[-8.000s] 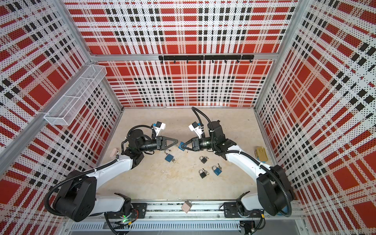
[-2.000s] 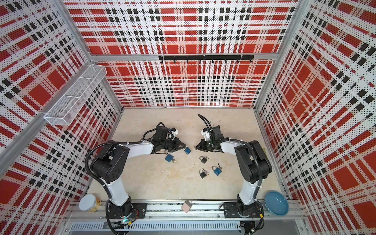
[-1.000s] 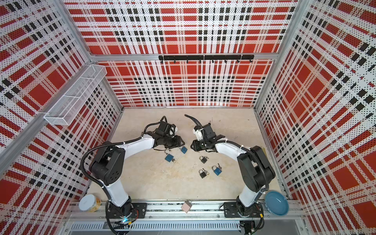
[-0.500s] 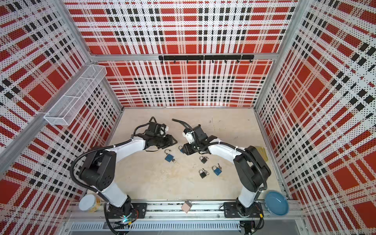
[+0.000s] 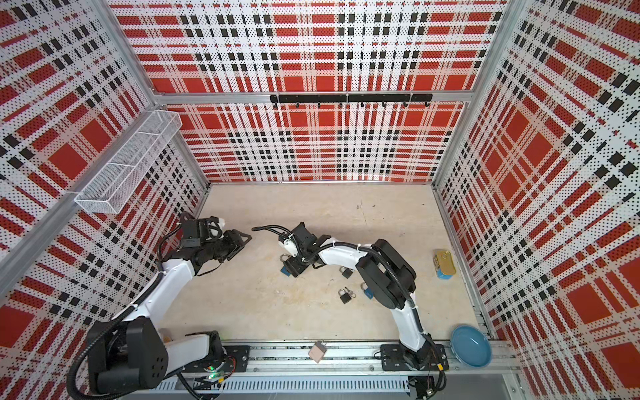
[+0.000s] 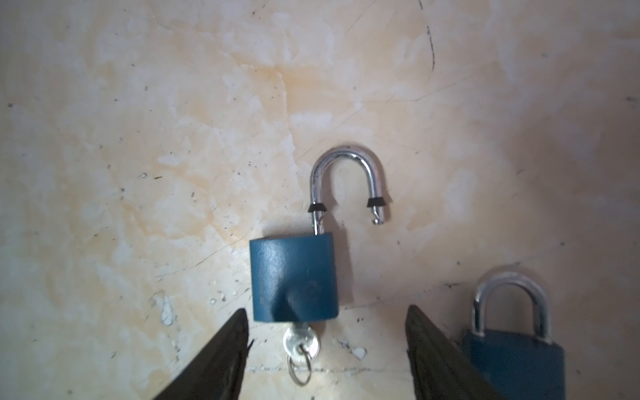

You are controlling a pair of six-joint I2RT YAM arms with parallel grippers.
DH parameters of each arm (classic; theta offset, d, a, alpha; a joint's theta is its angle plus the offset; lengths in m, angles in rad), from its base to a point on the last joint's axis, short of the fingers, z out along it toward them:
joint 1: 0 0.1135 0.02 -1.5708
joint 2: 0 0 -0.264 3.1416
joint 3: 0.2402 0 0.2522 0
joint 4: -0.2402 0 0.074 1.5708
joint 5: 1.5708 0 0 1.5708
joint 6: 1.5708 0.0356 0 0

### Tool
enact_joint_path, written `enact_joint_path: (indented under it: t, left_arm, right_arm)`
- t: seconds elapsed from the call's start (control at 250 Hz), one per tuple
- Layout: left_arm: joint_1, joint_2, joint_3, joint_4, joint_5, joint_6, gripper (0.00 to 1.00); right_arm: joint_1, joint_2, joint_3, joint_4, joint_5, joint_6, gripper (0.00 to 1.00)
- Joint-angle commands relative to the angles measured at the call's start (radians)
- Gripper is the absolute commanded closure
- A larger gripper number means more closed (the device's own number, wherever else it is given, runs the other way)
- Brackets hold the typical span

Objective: Lock with the key

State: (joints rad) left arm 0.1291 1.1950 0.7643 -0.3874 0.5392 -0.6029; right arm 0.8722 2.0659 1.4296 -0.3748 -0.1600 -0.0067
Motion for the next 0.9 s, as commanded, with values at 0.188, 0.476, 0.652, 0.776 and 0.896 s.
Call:
enact_joint_path:
  t: [0.188,0.476,0.652,0.776,0.896]
  left_arm:
    - [0.118,-0.075,-0.082,-0.018,0.140,-0.009,0.47]
    - [0.131,-0.065,-0.109,0.017,0.174,-0.014,0.47]
    - [0.137,-0.058,-0.114,0.023,0.187,-0.016,0.47]
    - [0.139,-0.067,-0.116,0.024,0.187,-0.016,0.47]
    - [0.139,-0.071,-0.115,0.022,0.179,-0.013,0.47]
  right_arm:
    - [0.048,0.084,0.093,-0.069,0.122,-0.113,0.26]
    - [0.081,0.112,0.114,-0.085,0.195,-0.126,0.28]
    - [0.088,0.139,0.139,-0.111,0.212,-0.131,0.38]
    - [0.090,0.147,0.147,-0.121,0.211,-0.137,0.49]
    - [0.091,0.145,0.149,-0.127,0.212,-0.140,0.68]
